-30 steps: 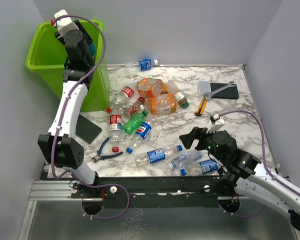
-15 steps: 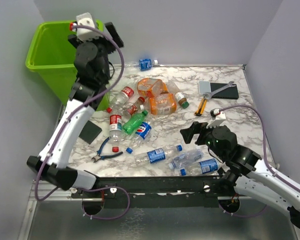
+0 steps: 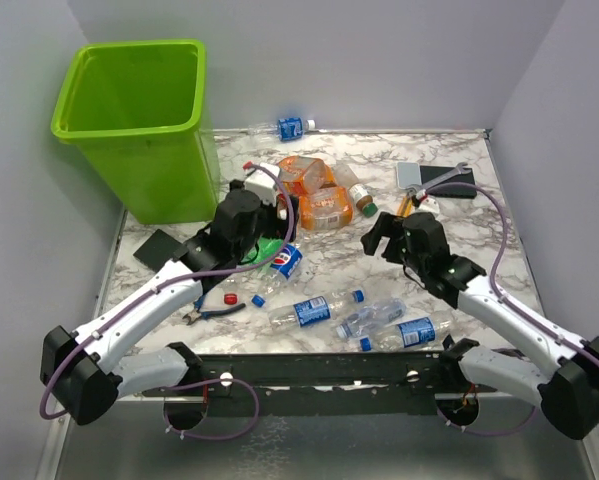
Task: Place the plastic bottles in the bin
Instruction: Move the plastic bottle to the center of the board.
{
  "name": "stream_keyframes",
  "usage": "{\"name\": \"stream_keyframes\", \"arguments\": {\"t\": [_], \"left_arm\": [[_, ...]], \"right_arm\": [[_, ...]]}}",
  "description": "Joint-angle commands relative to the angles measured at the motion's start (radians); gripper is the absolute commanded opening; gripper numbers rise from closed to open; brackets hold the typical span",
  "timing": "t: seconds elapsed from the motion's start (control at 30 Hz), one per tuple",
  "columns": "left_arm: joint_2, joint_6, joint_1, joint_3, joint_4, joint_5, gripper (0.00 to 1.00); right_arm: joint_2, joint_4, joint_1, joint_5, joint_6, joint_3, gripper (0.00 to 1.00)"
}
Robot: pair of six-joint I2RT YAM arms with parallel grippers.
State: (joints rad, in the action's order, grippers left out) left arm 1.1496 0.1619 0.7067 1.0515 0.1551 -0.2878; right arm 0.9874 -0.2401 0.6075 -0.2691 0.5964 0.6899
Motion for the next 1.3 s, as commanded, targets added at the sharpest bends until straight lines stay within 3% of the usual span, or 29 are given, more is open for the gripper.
{"name": "stream_keyframes", "arguments": {"t": [0.0,0.3,0.47,0.77,1.03,1.13,1.27], "left_arm": [[-0.142,0.073,0.0,-0.176,-0.032,0.128,0.99],[-0.297,0.146,-0.002,-0.45,-0.149,0.033,0.99],[-0.326,0.151,-0.001,-0.471,-0.18,0.036,0.99],[-0.321,0.151,-0.001,-0.474,-0.174,0.049,0.99],[-0.299,0.146,-0.001,-0.469,-0.172,0.046,0.99],[-0.289,0.147,-0.001,-0.468,-0.17,0.048,0.99],[-0.271,0.149,-0.001,-0.466,-0.17,0.058,0.99]], "right_arm": [[0.112,0.219,-0.061,0.231,0.106,-0.048,0.93],[0.406,0.426,-0.105,0.149,0.246,0.04,0.96],[0.577,0.462,-0.156,0.109,0.293,0.145,0.96],[0.822,0.475,-0.191,0.201,0.231,0.328,0.94],[0.866,0.452,-0.193,0.232,0.19,0.341,0.75],[0.82,0.429,-0.194,0.204,0.193,0.277,0.65],[0.7,0.423,-0.193,0.167,0.22,0.128,0.6]]}}
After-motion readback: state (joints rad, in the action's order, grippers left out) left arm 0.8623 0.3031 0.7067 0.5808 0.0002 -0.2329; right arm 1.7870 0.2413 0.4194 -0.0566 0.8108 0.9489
